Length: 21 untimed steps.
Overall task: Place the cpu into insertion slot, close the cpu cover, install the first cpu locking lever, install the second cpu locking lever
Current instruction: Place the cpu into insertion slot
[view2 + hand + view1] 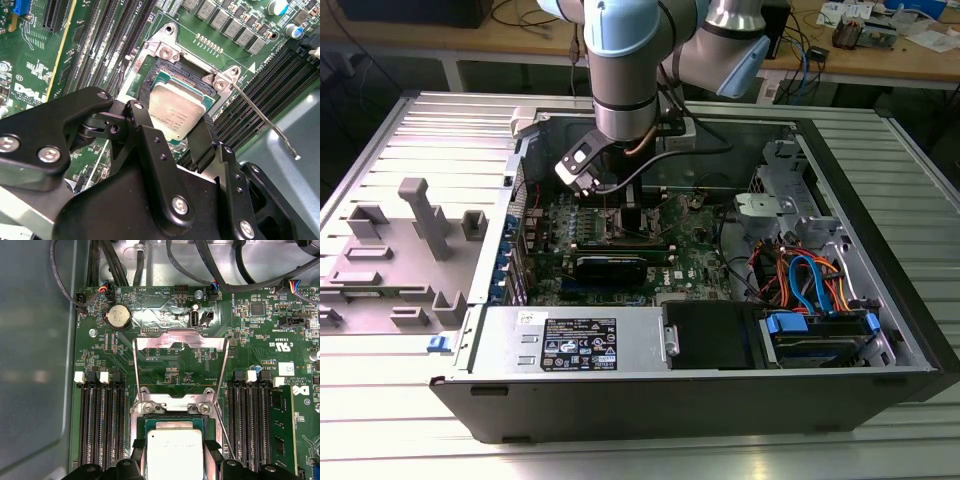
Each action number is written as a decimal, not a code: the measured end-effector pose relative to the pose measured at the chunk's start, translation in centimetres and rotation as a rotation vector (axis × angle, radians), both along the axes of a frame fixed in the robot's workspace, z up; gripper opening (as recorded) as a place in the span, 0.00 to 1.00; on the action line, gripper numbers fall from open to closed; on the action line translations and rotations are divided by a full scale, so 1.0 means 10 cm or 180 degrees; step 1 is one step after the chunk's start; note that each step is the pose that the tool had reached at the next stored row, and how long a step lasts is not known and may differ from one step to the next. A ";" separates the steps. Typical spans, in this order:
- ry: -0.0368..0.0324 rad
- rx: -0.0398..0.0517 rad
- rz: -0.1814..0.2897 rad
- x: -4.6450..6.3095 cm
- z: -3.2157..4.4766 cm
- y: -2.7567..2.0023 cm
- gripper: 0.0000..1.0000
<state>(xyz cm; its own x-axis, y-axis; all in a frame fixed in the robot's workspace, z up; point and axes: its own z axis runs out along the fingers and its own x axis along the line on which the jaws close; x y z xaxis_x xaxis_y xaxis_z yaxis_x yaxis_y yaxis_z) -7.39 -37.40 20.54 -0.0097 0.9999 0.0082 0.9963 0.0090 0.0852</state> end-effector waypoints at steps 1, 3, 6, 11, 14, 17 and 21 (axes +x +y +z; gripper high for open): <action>0.0000 0.0000 0.0000 0.00 0.000 0.000 0.55; 0.0000 0.0000 0.0000 0.00 -0.001 0.000 0.55; 0.0000 0.0000 -0.0002 0.00 -0.001 0.001 0.55; -0.0001 -0.0036 -0.0003 0.00 -0.010 0.005 0.55; 0.0000 -0.0054 -0.0003 0.00 -0.011 0.010 0.55; 0.0000 -0.0063 -0.0002 0.00 -0.010 0.011 0.55; -0.0001 -0.0063 0.0068 -0.01 -0.019 0.013 0.55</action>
<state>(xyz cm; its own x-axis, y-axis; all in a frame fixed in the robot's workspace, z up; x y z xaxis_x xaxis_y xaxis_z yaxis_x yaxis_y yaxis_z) -7.53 -37.27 20.35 -0.0311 0.9994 -0.0115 0.9959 0.0320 0.0851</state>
